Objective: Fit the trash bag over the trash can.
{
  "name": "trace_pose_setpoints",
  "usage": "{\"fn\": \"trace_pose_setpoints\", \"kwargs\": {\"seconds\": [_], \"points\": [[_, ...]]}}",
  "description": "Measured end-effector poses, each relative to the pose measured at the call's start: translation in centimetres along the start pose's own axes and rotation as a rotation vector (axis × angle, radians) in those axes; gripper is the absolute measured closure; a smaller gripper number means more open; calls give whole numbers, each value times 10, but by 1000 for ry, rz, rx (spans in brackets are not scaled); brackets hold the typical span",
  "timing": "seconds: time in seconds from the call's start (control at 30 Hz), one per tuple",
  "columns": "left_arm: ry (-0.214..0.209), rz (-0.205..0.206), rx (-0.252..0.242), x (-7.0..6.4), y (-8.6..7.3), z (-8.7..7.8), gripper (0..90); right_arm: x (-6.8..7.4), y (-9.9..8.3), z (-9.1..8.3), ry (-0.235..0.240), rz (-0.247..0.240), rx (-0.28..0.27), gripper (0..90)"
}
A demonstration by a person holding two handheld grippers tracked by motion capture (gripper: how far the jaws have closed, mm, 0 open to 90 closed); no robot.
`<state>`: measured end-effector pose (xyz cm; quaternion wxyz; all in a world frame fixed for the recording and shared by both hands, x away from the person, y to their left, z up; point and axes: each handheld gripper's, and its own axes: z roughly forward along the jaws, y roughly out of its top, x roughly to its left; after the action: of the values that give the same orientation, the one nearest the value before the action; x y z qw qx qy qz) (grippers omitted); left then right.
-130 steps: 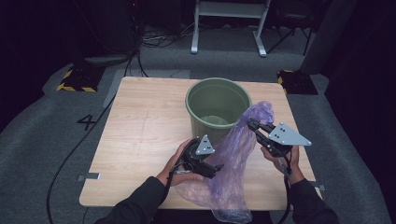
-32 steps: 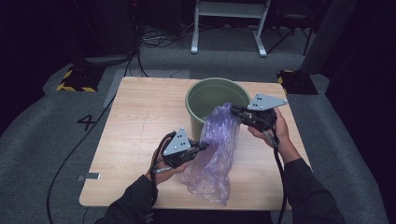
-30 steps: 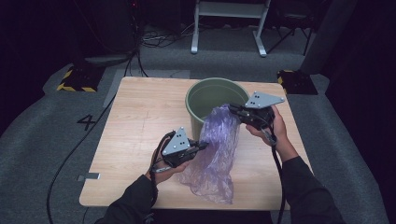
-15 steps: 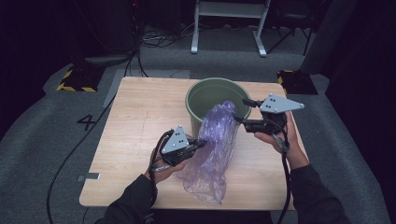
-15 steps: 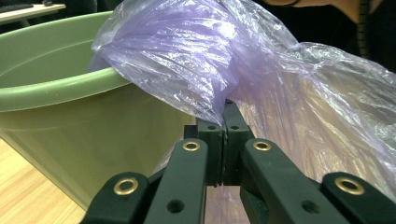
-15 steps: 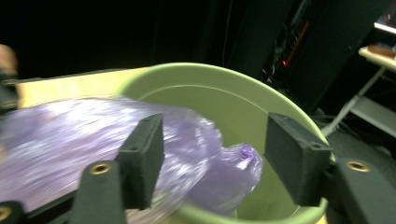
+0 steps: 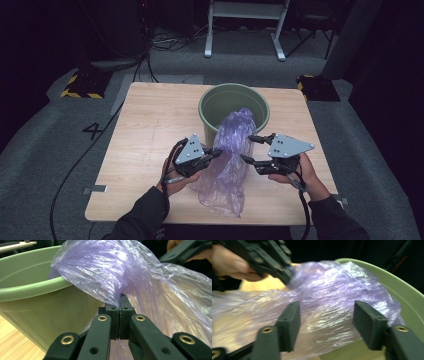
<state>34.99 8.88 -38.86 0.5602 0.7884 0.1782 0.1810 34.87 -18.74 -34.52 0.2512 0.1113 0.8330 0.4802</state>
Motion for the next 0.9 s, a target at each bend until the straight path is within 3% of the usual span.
{"fn": "trace_pose_setpoints", "kwargs": {"seconds": [0.1, 0.23, 0.4, 0.67, 0.9], "points": [[-5, -11, -9, 2, 0, -1, 887, 0, -3, 7, -12, -25, 11, 568], [-2, -29, -24, 5, 0, -4, 874, 0, -3, 12, -84, -67, 54, 727], [6, -31, -32, 7, 1, -8, 861, -1, 0, 10, -103, -74, 32, 893], [10, -72, -57, 17, 2, -15, 845, -20, 3, 1, -154, -1, -2, 900], [32, -82, -49, 26, 5, -18, 833, -41, 3, 1, -197, 37, 19, 900]]}}
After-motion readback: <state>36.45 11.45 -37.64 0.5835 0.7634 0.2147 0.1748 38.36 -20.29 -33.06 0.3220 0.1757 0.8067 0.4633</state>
